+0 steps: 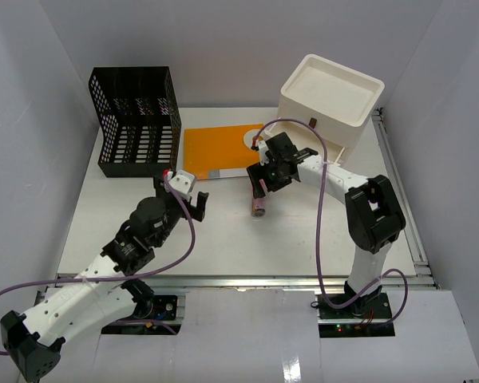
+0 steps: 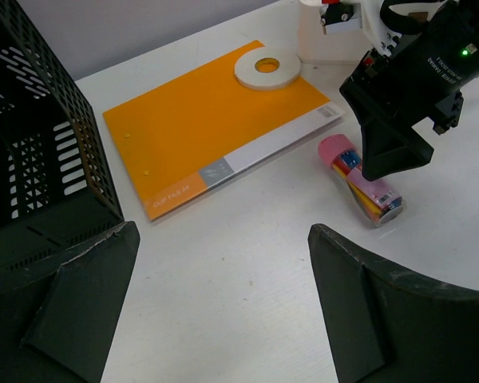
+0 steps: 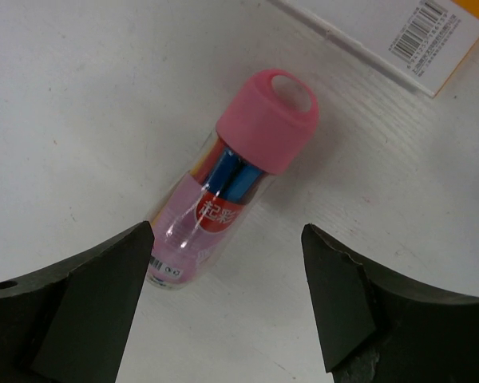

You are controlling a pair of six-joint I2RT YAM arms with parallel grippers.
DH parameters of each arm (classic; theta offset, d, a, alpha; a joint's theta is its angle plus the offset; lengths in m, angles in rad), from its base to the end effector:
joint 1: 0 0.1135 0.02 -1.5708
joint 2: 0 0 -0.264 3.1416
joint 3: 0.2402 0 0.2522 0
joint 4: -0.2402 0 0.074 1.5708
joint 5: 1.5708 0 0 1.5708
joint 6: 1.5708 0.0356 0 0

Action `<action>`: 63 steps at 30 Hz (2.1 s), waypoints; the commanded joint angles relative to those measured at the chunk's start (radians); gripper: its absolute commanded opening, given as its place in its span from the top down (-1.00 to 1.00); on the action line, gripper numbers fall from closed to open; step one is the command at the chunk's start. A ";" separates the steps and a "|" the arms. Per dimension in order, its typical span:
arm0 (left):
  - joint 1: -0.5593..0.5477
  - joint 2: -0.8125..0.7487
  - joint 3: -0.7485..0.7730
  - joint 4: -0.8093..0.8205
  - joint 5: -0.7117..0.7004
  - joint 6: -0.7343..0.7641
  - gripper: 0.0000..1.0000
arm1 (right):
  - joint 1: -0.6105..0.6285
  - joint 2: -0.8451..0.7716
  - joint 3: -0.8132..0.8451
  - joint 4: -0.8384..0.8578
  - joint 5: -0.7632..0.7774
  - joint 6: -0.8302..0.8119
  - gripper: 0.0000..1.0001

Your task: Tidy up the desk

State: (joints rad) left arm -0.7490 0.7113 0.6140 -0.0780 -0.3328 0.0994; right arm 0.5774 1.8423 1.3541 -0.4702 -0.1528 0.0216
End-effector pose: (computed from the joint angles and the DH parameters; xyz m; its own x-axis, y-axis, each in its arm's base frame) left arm 0.1366 -0.1111 0.3030 -0.0866 0.2086 -0.9742 0.4186 0.8949 0.1544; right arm 0.3306 0.2218 0.2166 -0.6987 -0.4297 -0.5720 -0.5978 0.7898 0.1369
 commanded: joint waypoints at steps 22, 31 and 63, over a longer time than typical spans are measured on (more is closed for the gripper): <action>0.000 0.058 -0.007 -0.028 -0.035 0.026 -0.96 | 0.064 0.077 -0.131 0.085 0.142 -0.104 0.50; 0.000 0.066 -0.010 -0.028 -0.031 0.021 -0.96 | 0.049 -0.099 -0.142 0.024 0.060 -0.326 0.85; 0.000 0.090 -0.011 -0.034 -0.017 0.018 -0.96 | -0.262 -0.077 0.415 -0.124 0.166 -0.847 0.82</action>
State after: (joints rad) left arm -0.7489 0.8028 0.6121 -0.1061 -0.3553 0.1192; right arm 0.3263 1.7353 1.7273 -0.6449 -0.0707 -0.7521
